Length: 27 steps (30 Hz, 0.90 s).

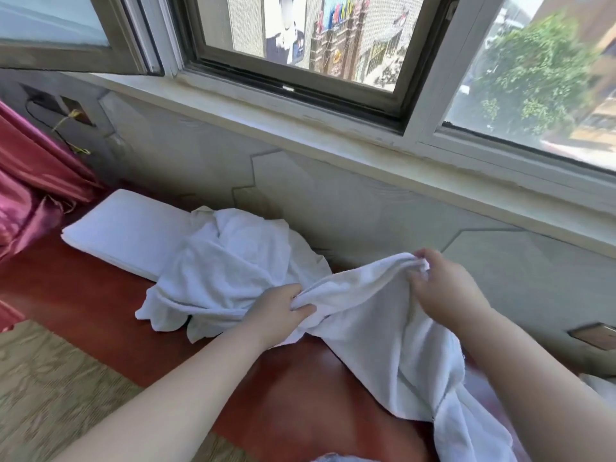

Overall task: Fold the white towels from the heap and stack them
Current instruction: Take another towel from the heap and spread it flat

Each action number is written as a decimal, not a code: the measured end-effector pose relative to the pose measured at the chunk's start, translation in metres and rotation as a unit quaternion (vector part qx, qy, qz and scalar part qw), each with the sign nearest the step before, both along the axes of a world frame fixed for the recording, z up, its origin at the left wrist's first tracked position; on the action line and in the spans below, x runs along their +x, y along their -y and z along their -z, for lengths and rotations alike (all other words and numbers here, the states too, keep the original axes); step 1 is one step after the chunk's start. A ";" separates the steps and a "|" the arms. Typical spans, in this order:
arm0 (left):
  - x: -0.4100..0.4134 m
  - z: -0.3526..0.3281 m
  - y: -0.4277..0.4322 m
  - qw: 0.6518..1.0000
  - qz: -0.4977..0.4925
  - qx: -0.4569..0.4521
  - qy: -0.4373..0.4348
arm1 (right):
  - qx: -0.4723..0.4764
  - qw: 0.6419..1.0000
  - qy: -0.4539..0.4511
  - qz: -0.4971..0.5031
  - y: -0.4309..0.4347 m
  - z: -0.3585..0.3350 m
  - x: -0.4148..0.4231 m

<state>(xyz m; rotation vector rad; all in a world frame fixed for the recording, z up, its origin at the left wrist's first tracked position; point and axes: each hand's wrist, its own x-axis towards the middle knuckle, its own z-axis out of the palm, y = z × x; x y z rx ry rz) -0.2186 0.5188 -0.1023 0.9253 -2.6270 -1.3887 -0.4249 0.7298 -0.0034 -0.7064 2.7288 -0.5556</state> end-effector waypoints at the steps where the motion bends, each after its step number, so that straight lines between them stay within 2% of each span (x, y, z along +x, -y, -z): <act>1: -0.002 -0.003 -0.003 1.000 0.005 -0.003 -0.008 | 0.026 0.999 0.019 -0.039 0.002 0.001 0.007; 4: -0.009 -0.015 -0.017 0.997 0.066 -0.029 -0.017 | 0.079 0.982 0.084 -0.149 0.018 0.017 0.039; 8: -0.012 -0.024 -0.035 0.978 0.169 -0.123 0.002 | 0.085 0.969 0.102 -0.209 0.033 0.043 0.065; 12: 0.010 -0.016 -0.031 0.982 0.143 -0.120 0.009 | 0.092 0.965 0.083 -0.231 0.033 0.049 0.076; 16: 0.039 -0.022 0.001 0.992 0.026 -0.119 0.012 | -0.070 0.986 -0.013 -0.154 0.036 0.020 0.071; 19: 0.058 -0.041 0.032 0.991 -0.043 -0.126 -0.010 | -0.179 0.978 -0.064 -0.085 0.043 -0.024 0.064; 23: 0.070 -0.074 0.053 0.986 -0.068 -0.146 -0.049 | -0.250 0.965 -0.081 -0.020 0.048 -0.071 0.046; 27: 0.069 -0.095 0.053 0.977 -0.089 -0.182 -0.065 | -0.269 0.957 -0.105 0.012 0.035 -0.098 0.024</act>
